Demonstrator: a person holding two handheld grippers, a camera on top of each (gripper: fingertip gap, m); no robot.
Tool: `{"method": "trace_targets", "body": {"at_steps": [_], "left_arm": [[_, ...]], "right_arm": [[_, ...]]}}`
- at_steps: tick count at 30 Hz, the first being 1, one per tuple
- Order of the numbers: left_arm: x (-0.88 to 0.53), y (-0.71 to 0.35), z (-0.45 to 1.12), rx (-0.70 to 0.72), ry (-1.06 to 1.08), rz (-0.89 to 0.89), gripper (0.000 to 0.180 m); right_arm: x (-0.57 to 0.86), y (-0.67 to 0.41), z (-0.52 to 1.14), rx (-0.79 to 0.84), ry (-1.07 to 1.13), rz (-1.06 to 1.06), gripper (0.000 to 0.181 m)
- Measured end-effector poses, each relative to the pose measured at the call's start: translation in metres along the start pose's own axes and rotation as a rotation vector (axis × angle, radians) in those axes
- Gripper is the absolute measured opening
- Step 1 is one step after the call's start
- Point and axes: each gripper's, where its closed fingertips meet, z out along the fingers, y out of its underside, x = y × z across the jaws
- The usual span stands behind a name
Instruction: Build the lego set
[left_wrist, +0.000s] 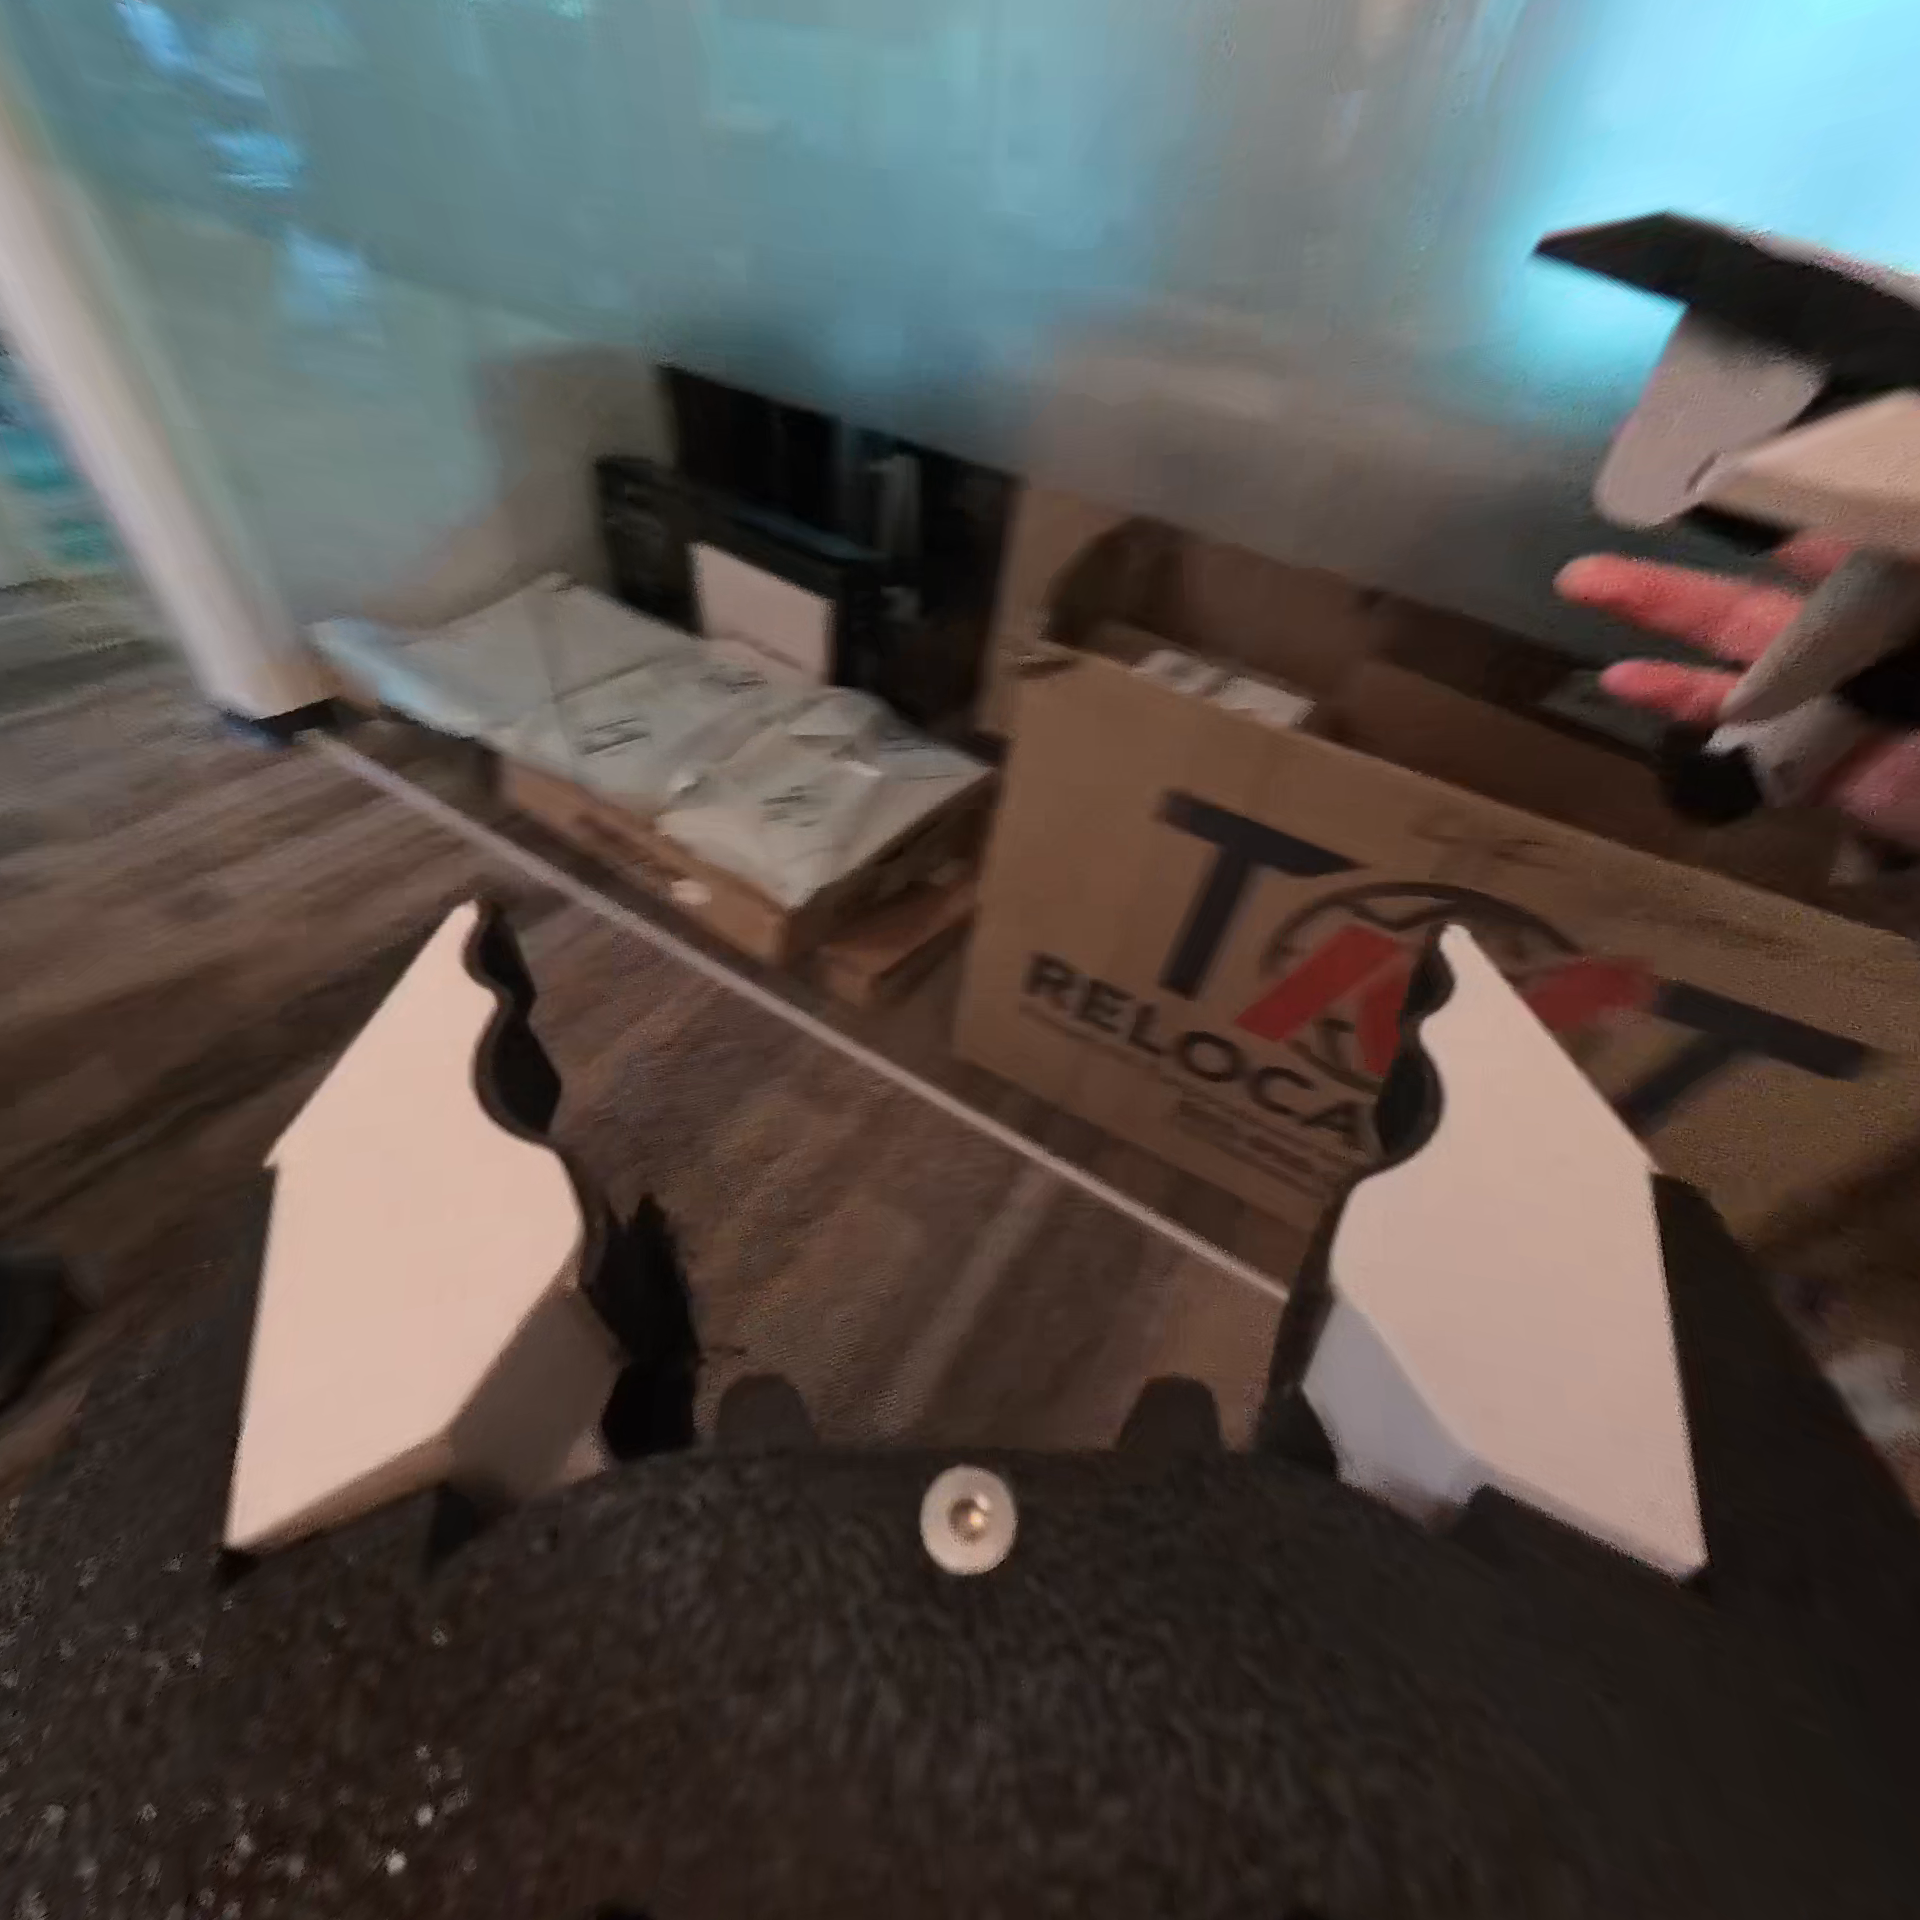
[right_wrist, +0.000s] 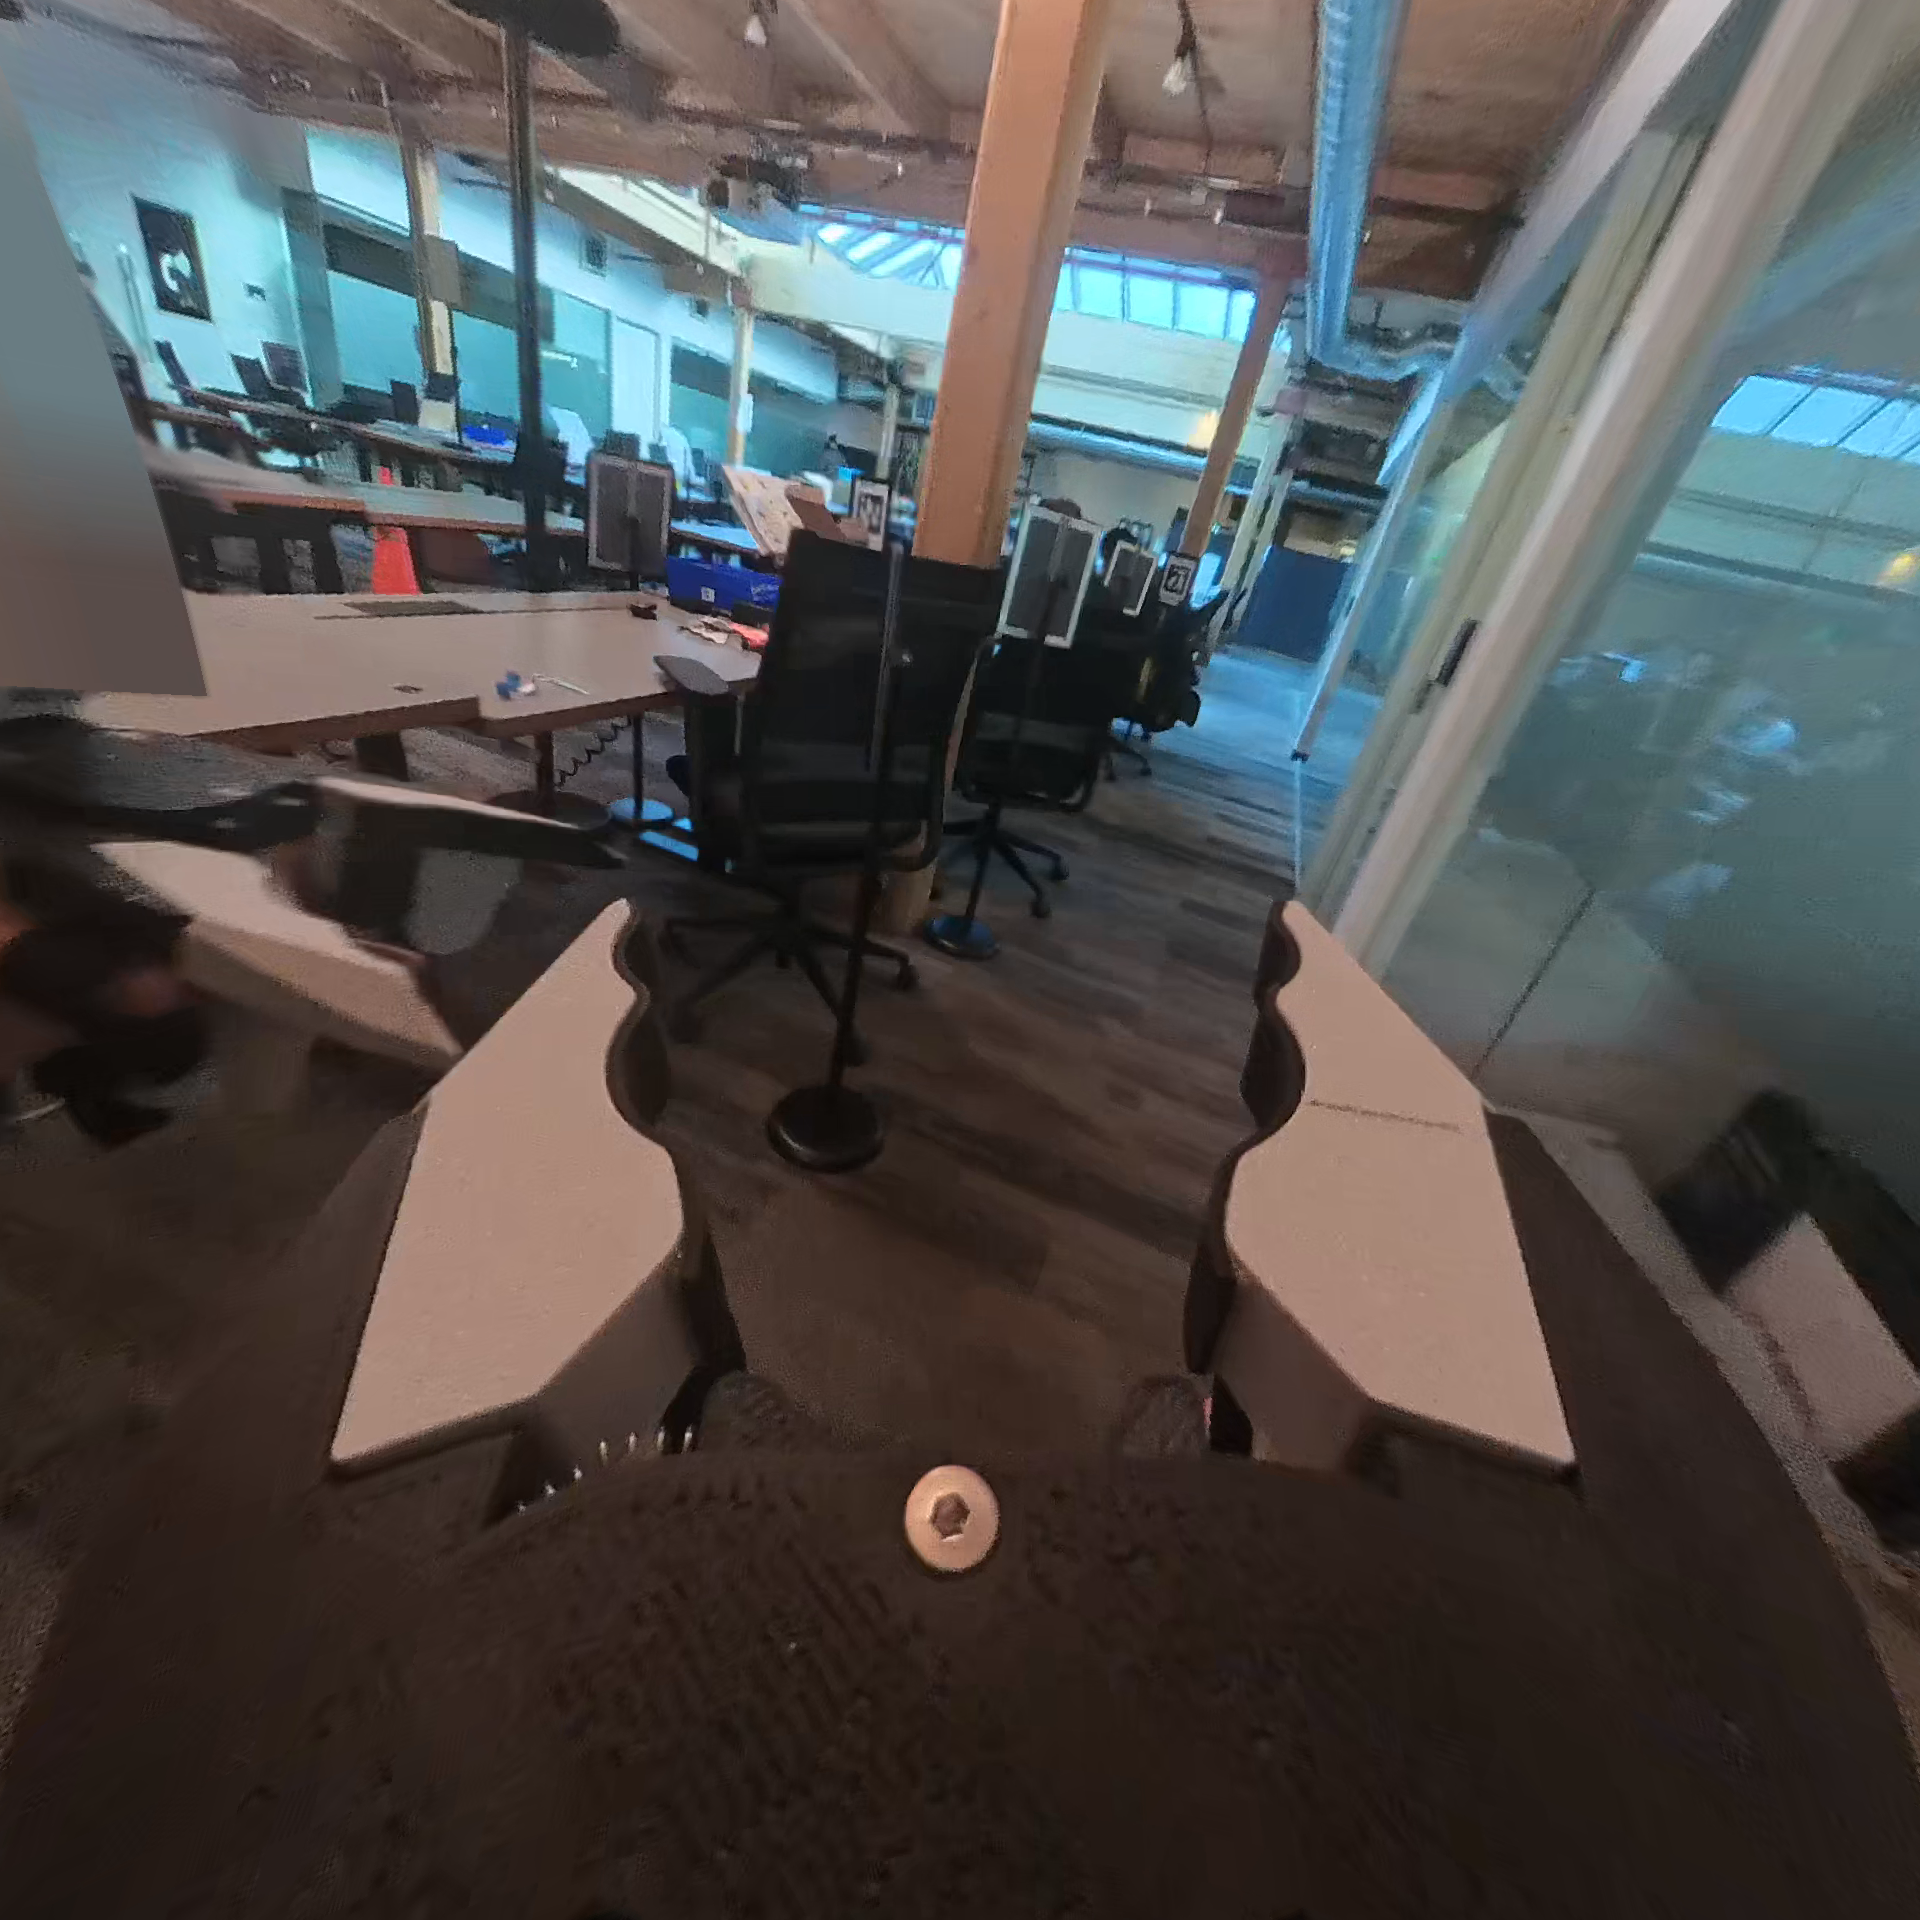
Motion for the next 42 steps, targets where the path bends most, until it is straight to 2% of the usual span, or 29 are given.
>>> {"method": "trace_targets", "body": {"at_steps": [1,7,11,15,17,19,22,28,34,38,42], "left_arm": [[-0.035,-0.001,0.005,-0.010,-0.075,0.005,0.157],[-0.245,0.007,0.017,-0.088,-0.489,0.053,0.161],[-0.368,0.000,0.053,-0.104,-0.619,0.052,0.157],[-0.473,-0.019,0.125,-0.186,-0.620,-0.027,0.157],[-0.523,-0.037,0.173,-0.201,-0.599,-0.027,0.157],[-0.573,-0.056,0.225,-0.217,-0.611,-0.002,0.158],[-0.647,-0.107,0.312,-0.103,-0.586,0.081,0.158],[-0.810,-0.179,0.466,-0.004,-0.607,0.146,0.157],[-0.981,-0.205,0.556,-0.170,-0.704,0.088,0.157],[-1.102,-0.210,0.573,-0.191,-0.844,0.031,0.158],[-1.231,-0.187,0.602,-0.271,-0.954,-0.028,0.158]], "right_arm": [[0.019,0.008,0.035,-0.017,-0.008,0.010,0.113],[0.103,0.074,0.243,-0.097,-0.033,0.042,0.122],[0.169,0.119,0.371,-0.108,0.023,0.108,0.131],[0.234,0.147,0.488,-0.182,0.021,0.141,0.142],[0.278,0.157,0.537,-0.178,0.086,0.138,0.157],[0.320,0.172,0.581,-0.191,0.126,0.162,0.160],[0.381,0.203,0.649,-0.198,0.172,0.158,0.159],[0.494,0.279,0.824,-0.255,0.165,0.130,0.160],[0.594,0.293,1.047,-0.243,0.089,0.169,0.160],[0.634,0.296,1.208,-0.198,0.005,0.120,0.160],[0.670,0.318,1.364,-0.138,-0.030,0.106,0.159]]}}
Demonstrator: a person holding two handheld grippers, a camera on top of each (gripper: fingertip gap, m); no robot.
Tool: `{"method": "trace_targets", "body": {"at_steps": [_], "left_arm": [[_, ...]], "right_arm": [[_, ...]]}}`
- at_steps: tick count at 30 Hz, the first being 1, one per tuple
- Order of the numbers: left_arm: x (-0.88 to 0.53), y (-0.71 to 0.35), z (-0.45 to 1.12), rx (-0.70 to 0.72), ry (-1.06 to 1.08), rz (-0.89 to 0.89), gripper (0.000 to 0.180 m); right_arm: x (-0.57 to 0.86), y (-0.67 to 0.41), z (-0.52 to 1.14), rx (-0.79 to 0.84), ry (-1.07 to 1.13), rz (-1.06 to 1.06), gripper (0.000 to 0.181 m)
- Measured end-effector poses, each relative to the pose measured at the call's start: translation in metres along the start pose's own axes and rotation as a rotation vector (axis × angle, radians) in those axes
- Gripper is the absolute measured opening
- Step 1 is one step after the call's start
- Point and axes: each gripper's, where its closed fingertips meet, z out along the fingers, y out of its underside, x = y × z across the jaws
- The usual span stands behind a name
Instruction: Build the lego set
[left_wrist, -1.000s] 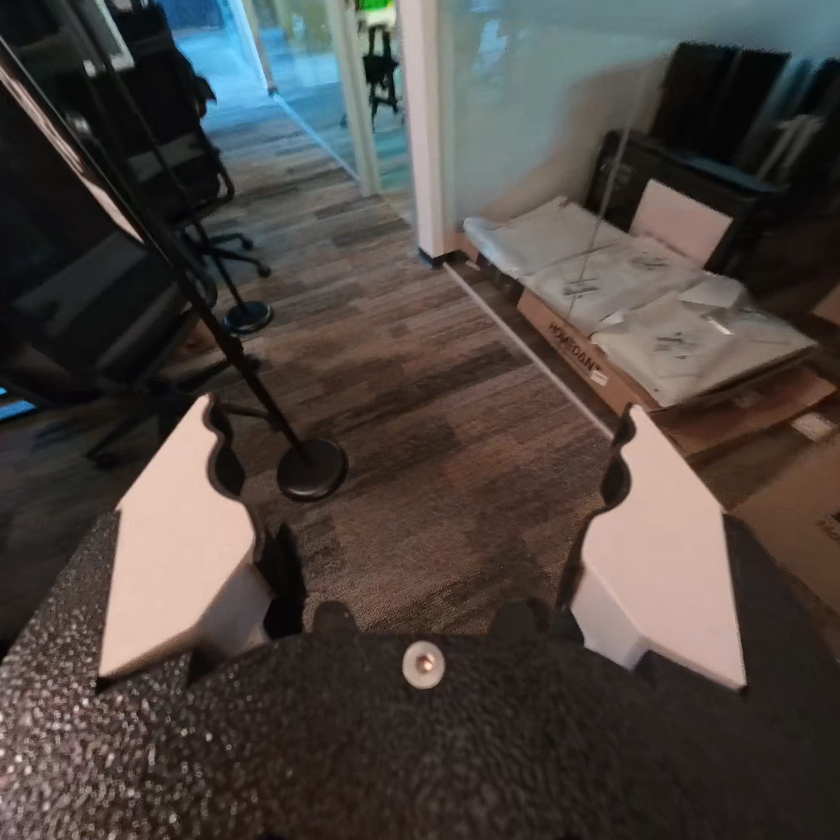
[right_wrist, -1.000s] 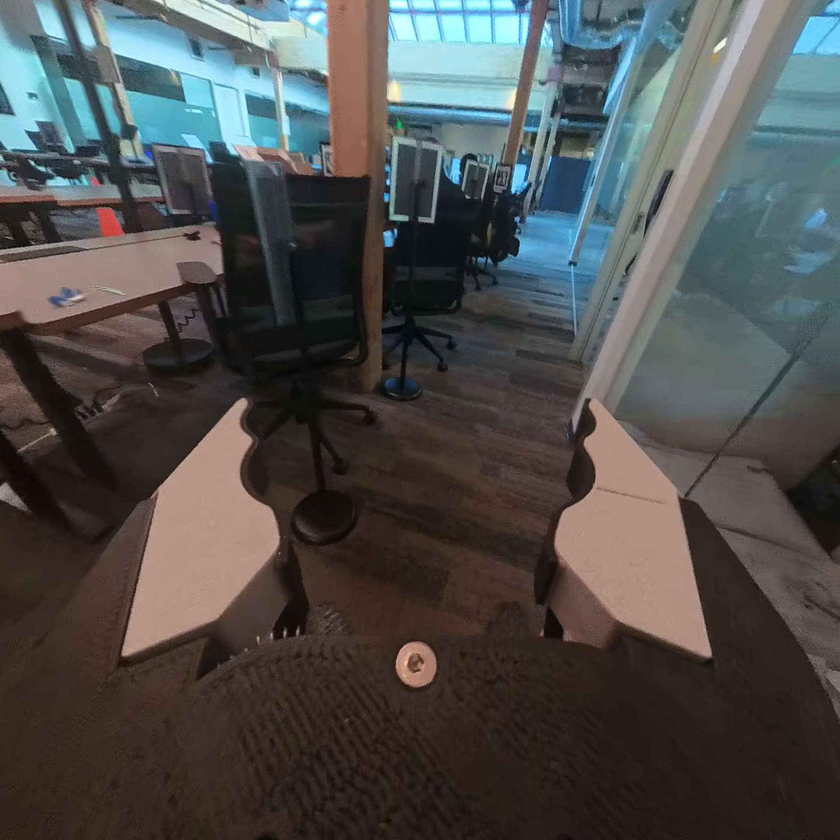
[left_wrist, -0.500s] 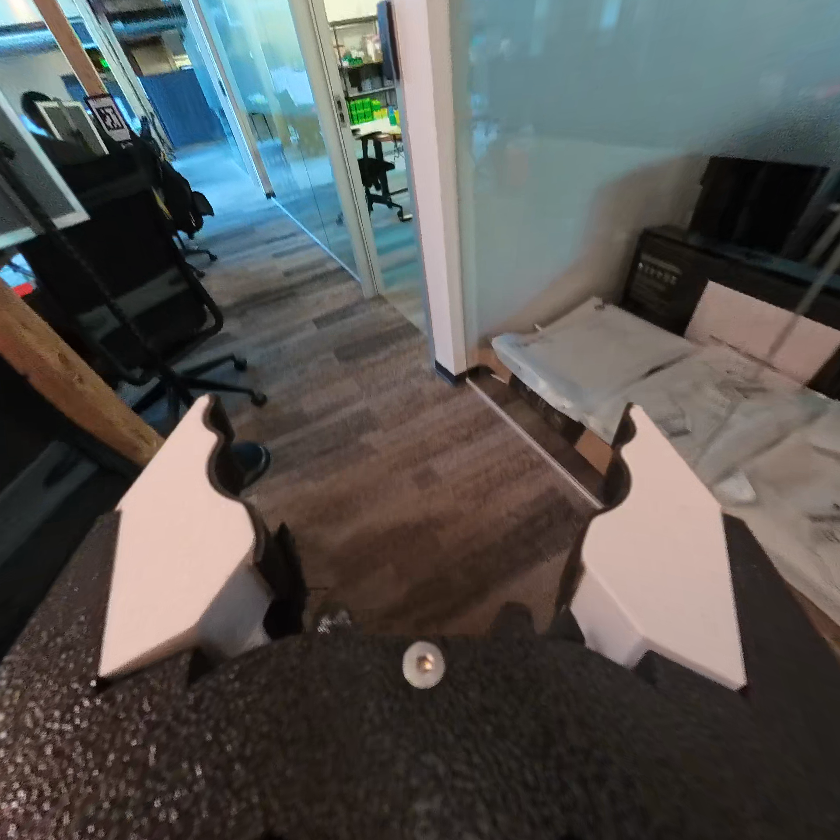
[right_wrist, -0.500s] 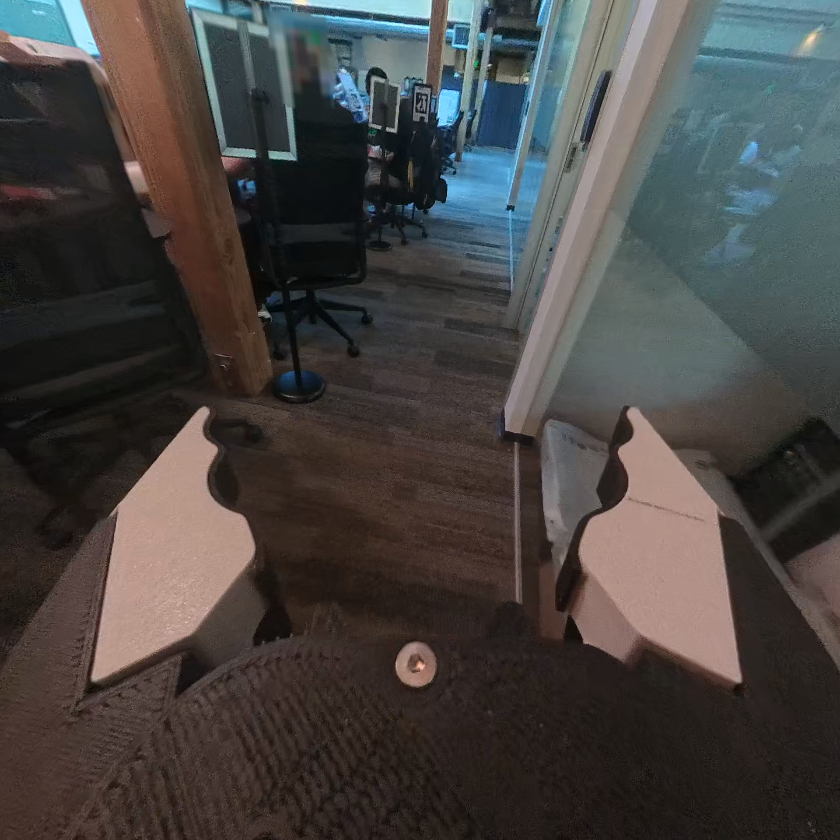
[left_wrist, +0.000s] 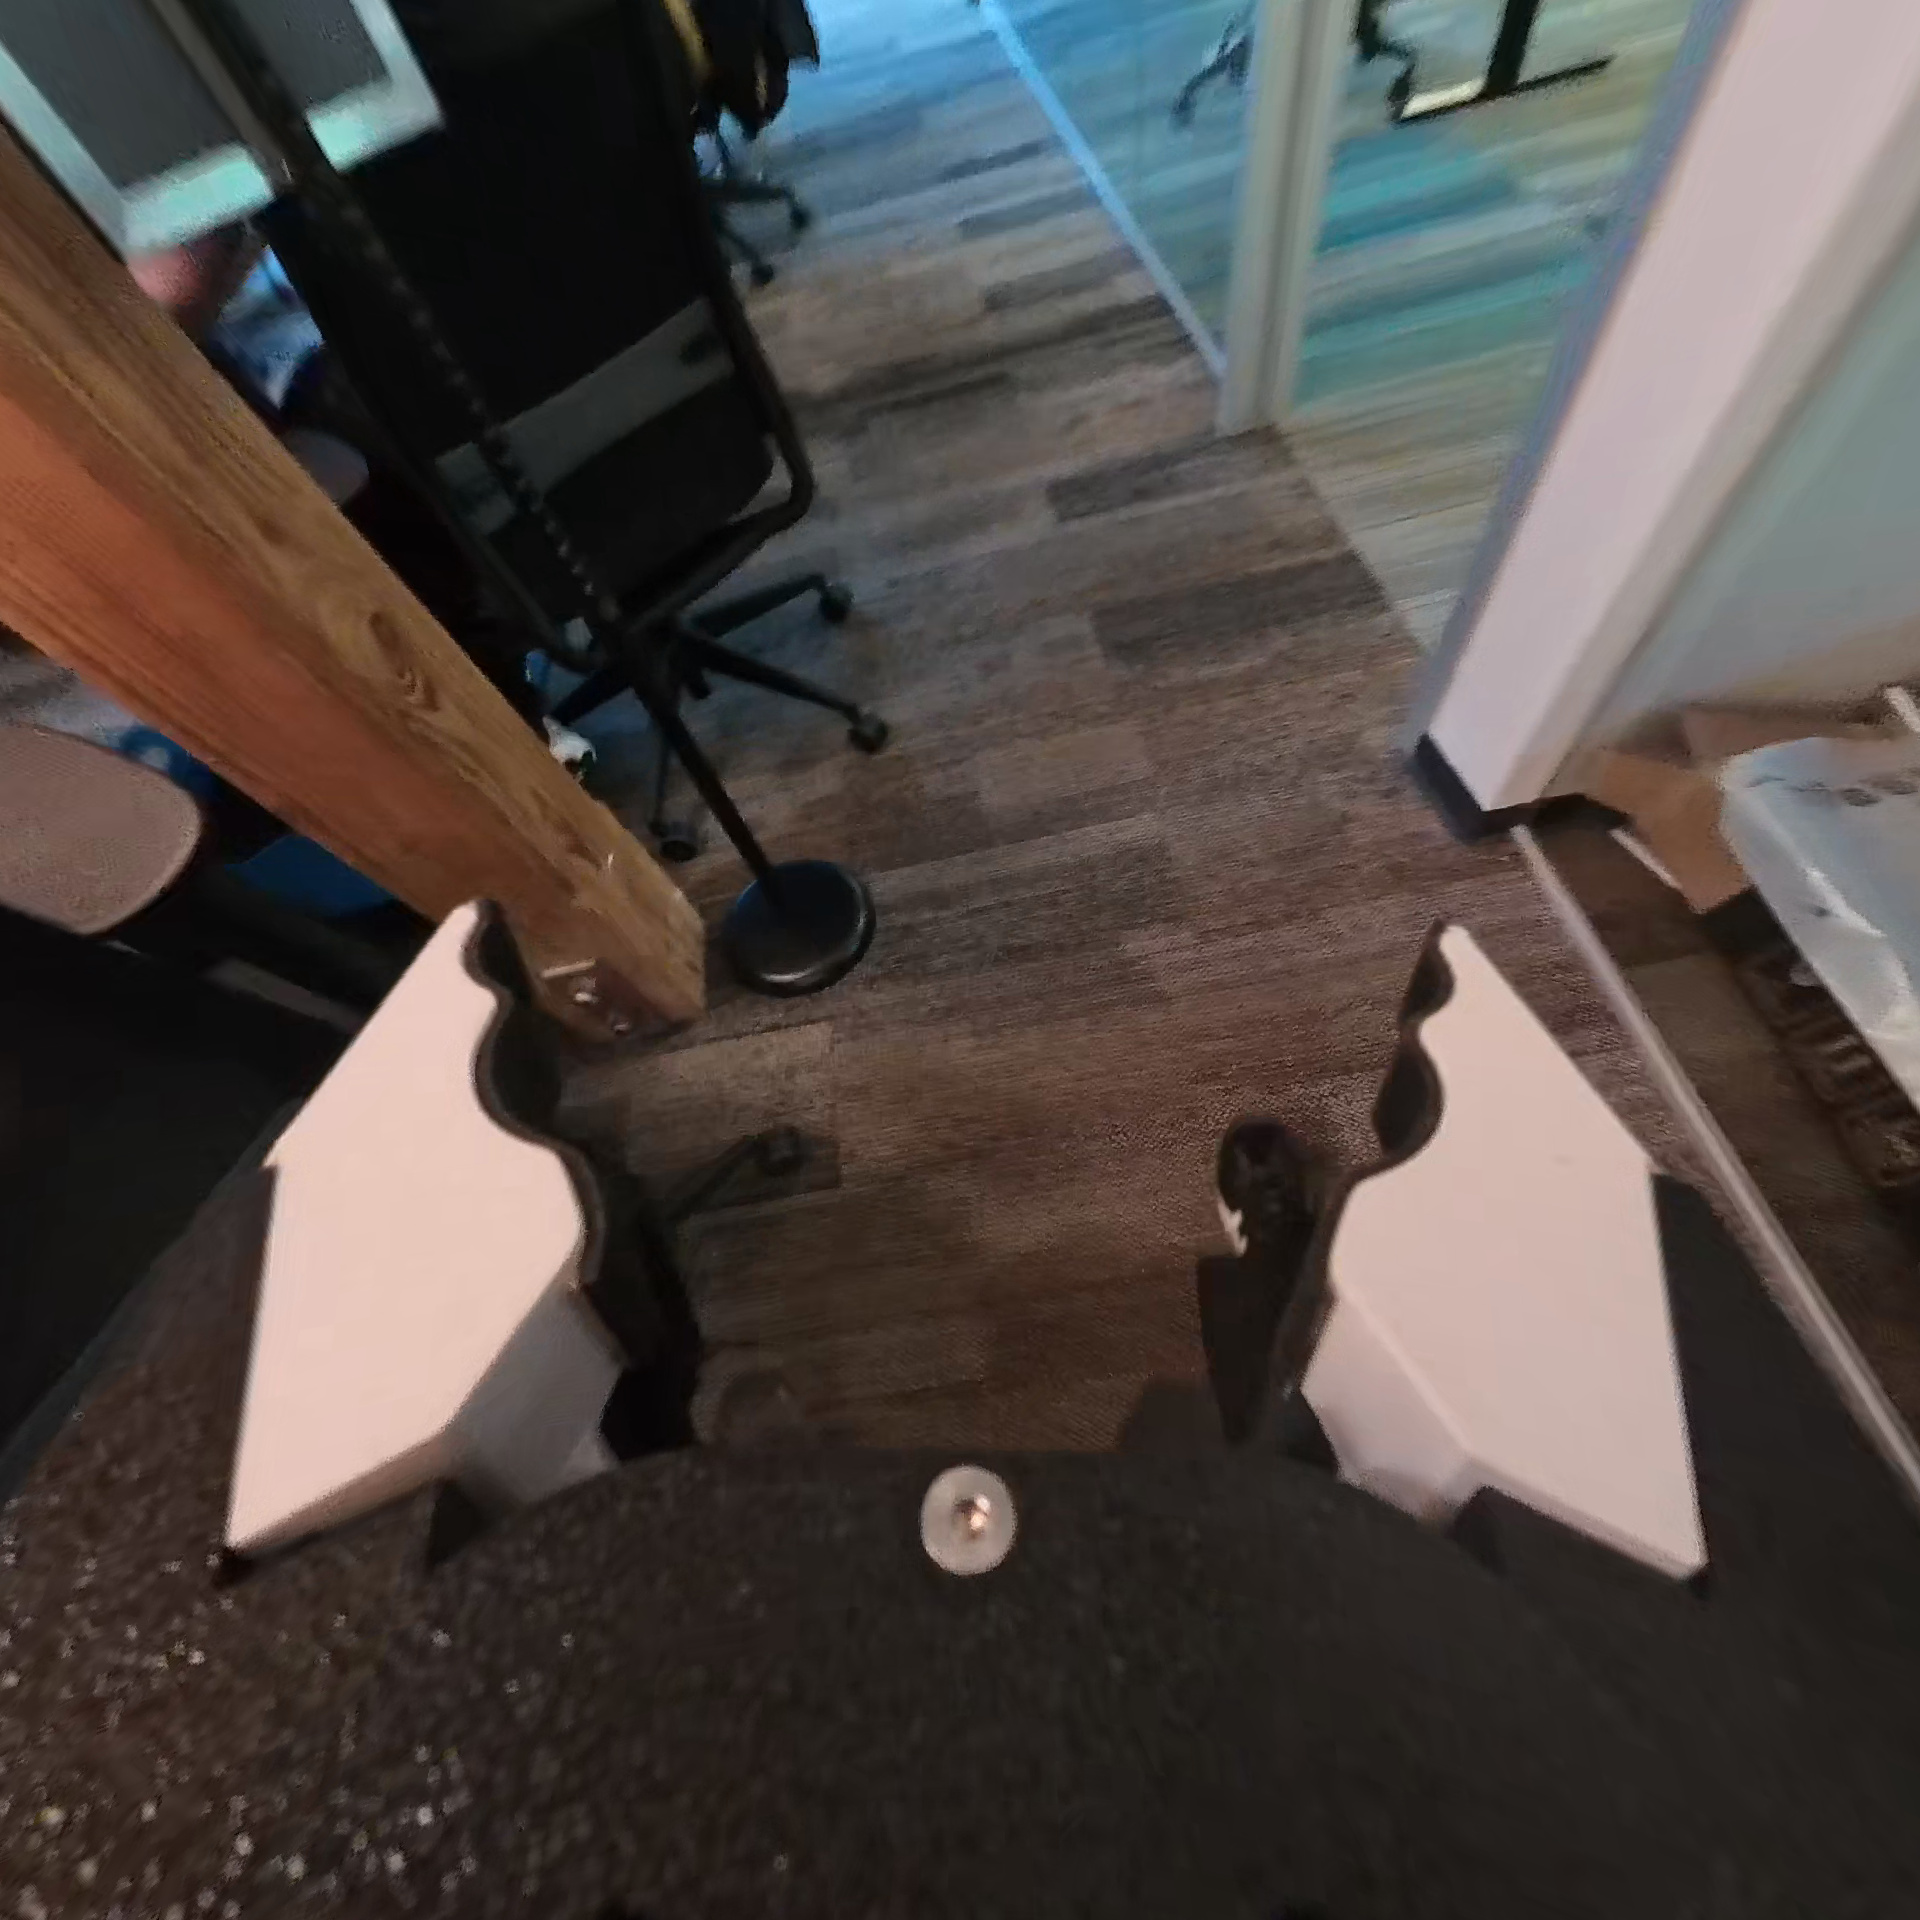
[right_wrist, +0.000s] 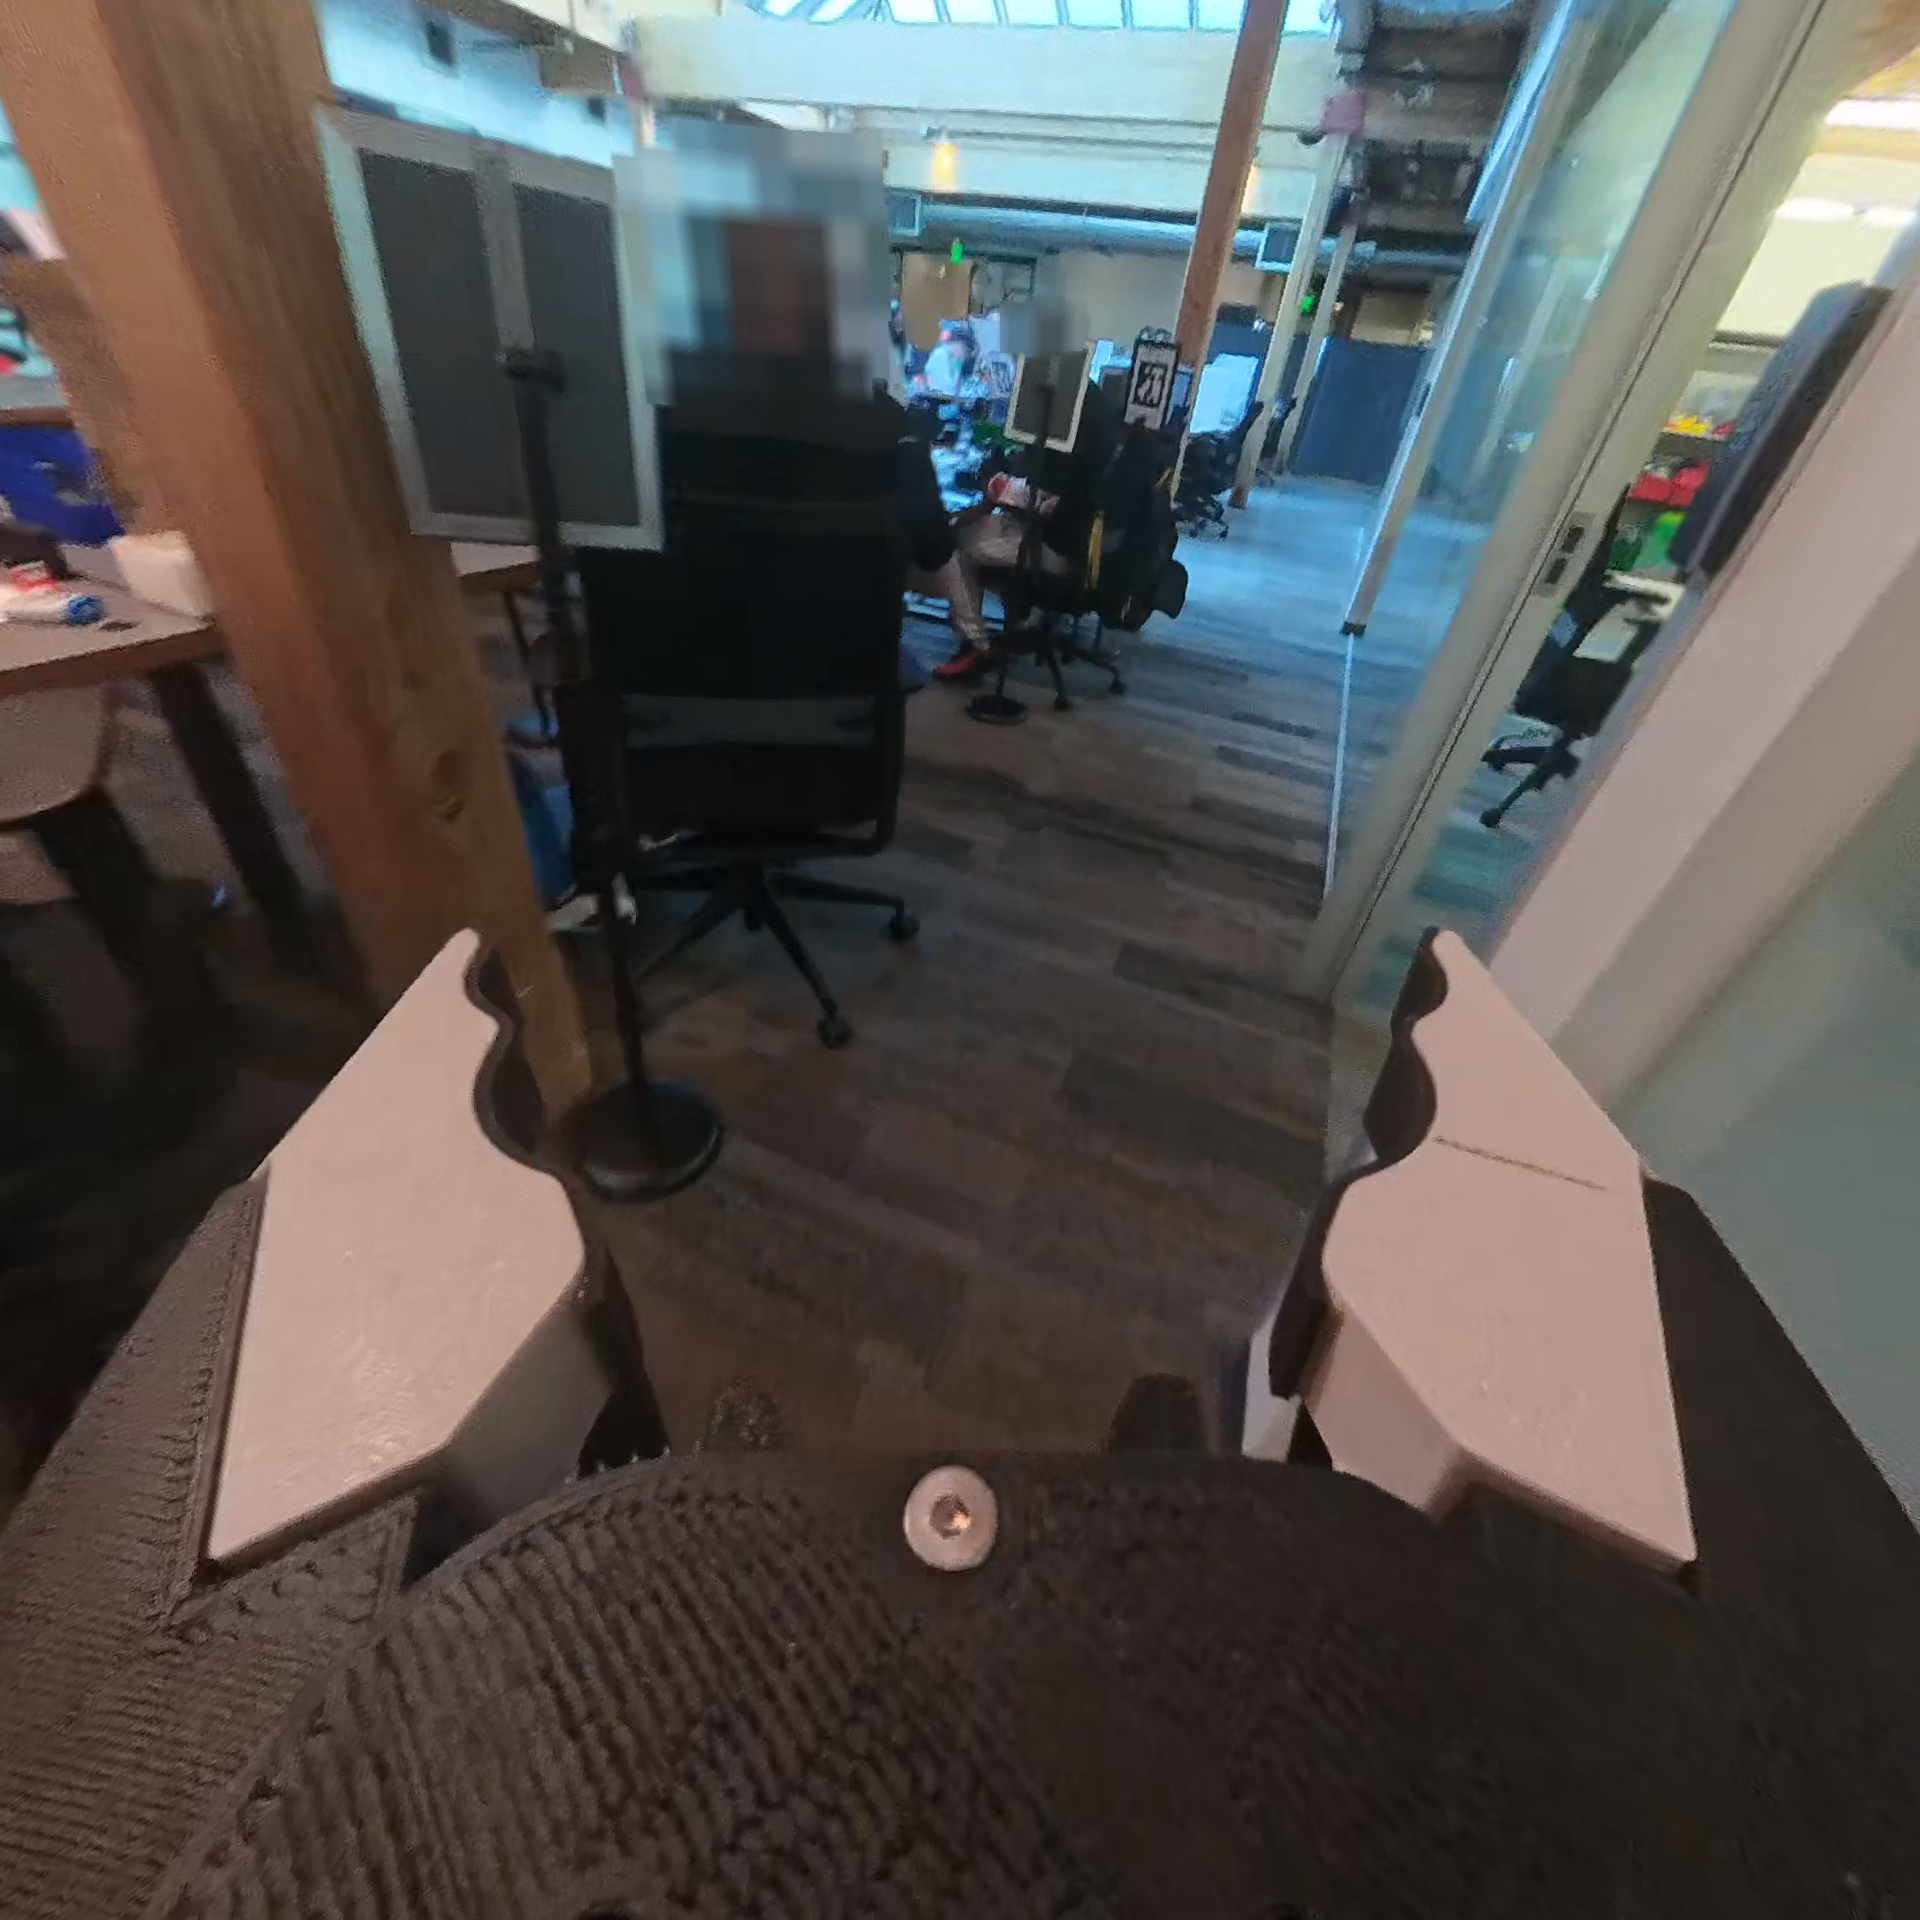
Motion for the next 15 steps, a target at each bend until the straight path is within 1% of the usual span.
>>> {"method": "trace_targets", "body": {"at_steps": [2,3,4,6,7,8,11,13,15], "left_arm": [[-0.015,0.002,0.068,-0.099,-0.004,-0.071,0.158],[-0.024,-0.004,0.101,-0.109,-0.018,-0.110,0.158],[-0.032,-0.015,0.136,-0.106,-0.037,-0.159,0.158],[-0.030,-0.043,0.206,-0.162,0.023,-0.242,0.158],[-0.027,-0.066,0.241,-0.172,0.055,-0.228,0.157],[-0.023,-0.095,0.277,-0.151,0.078,-0.178,0.157],[-0.005,-0.188,0.392,-0.078,0.163,0.035,0.158],[0.011,-0.252,0.471,0.004,0.211,0.133,0.157],[0.029,-0.314,0.551,0.086,0.248,0.175,0.158]], "right_arm": [[0.026,0.003,0.071,0.030,0.021,0.006,0.159],[0.038,0.007,0.105,0.027,0.027,-0.005,0.159],[0.053,0.012,0.141,0.014,0.036,-0.025,0.159],[0.076,0.020,0.209,-0.049,0.009,-0.060,0.157],[0.084,0.020,0.240,-0.079,-0.029,-0.058,0.157],[0.094,0.016,0.268,-0.086,-0.058,-0.052,0.156],[0.136,0.015,0.351,-0.092,-0.074,-0.059,0.154],[0.171,0.027,0.404,-0.102,-0.052,-0.041,0.155],[0.209,0.043,0.466,-0.108,-0.038,0.008,0.156]]}}
